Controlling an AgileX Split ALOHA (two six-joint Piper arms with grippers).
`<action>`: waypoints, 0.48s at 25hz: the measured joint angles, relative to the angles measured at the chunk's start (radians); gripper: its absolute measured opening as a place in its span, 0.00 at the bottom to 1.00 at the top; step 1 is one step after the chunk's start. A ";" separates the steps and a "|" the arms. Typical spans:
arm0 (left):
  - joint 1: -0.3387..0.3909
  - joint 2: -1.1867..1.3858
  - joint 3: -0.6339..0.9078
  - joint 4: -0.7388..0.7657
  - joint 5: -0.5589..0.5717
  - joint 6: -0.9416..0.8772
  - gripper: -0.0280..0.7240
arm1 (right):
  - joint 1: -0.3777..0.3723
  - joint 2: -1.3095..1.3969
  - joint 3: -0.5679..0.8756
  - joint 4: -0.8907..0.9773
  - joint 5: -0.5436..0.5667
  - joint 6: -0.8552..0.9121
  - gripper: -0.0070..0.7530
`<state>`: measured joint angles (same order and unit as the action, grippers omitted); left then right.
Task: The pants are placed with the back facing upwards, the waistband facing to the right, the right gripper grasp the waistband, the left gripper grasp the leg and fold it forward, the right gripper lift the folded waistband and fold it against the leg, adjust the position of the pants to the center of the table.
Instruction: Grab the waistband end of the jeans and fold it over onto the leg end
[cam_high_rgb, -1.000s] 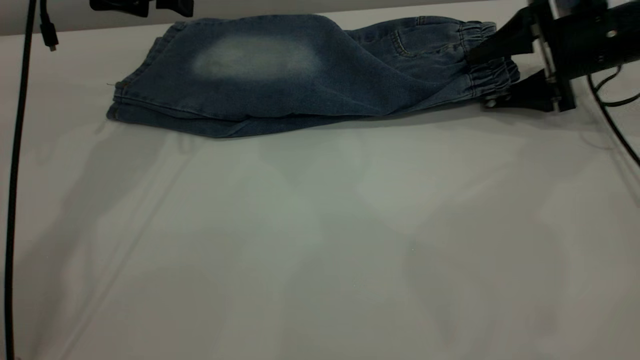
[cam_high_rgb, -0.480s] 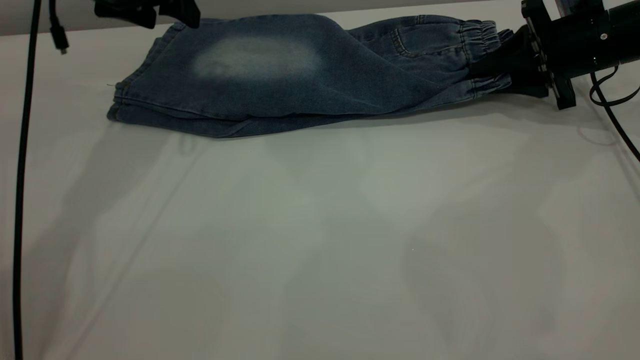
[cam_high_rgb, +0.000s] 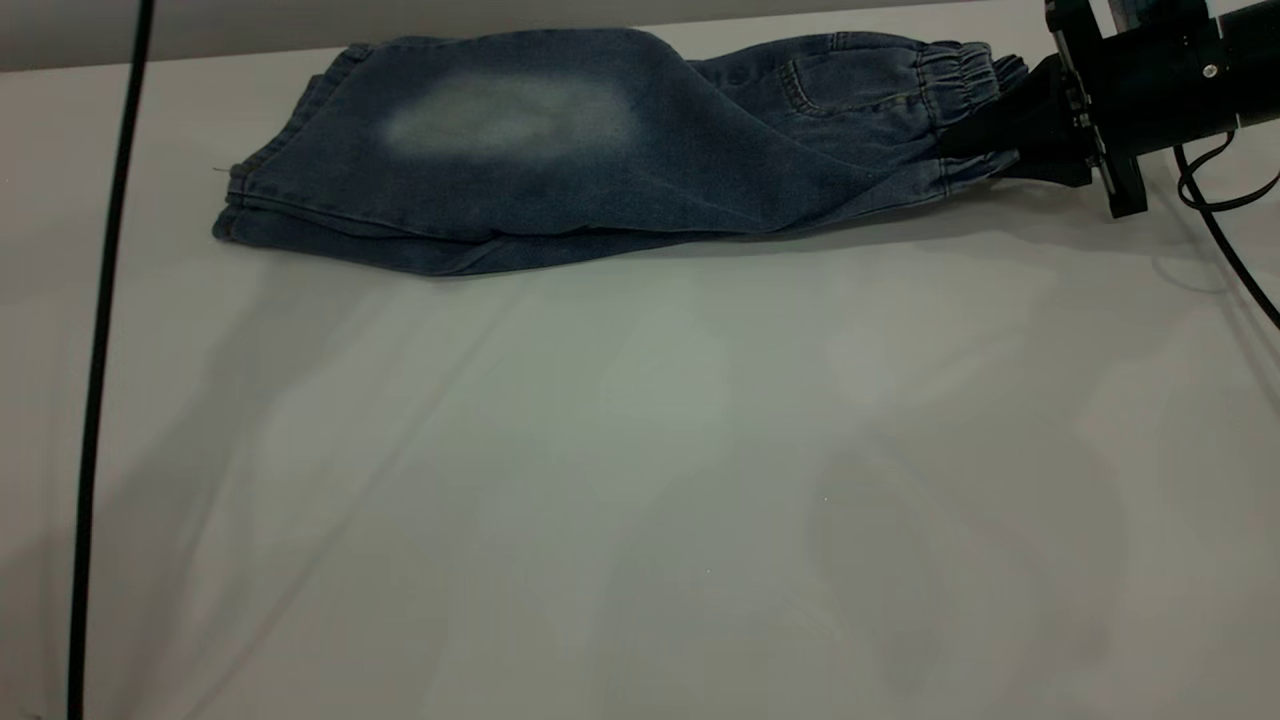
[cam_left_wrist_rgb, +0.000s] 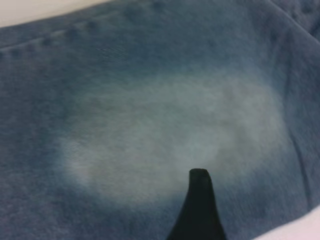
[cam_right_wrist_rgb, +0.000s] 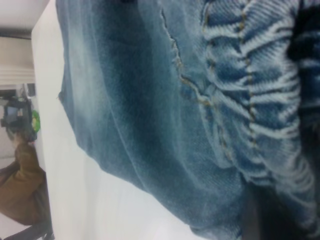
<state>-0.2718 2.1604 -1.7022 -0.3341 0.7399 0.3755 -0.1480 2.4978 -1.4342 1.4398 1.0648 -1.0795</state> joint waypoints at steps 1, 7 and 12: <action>-0.009 0.014 -0.029 0.017 0.032 -0.008 0.74 | 0.000 0.000 0.000 0.000 0.002 0.000 0.06; -0.032 0.123 -0.171 0.081 0.173 -0.026 0.74 | 0.000 0.000 0.000 0.000 0.003 0.002 0.06; -0.047 0.233 -0.260 0.095 0.232 -0.026 0.74 | 0.000 0.000 0.000 0.000 0.003 0.002 0.06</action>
<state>-0.3188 2.3936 -1.9617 -0.2395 0.9717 0.3495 -0.1480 2.4978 -1.4342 1.4398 1.0682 -1.0772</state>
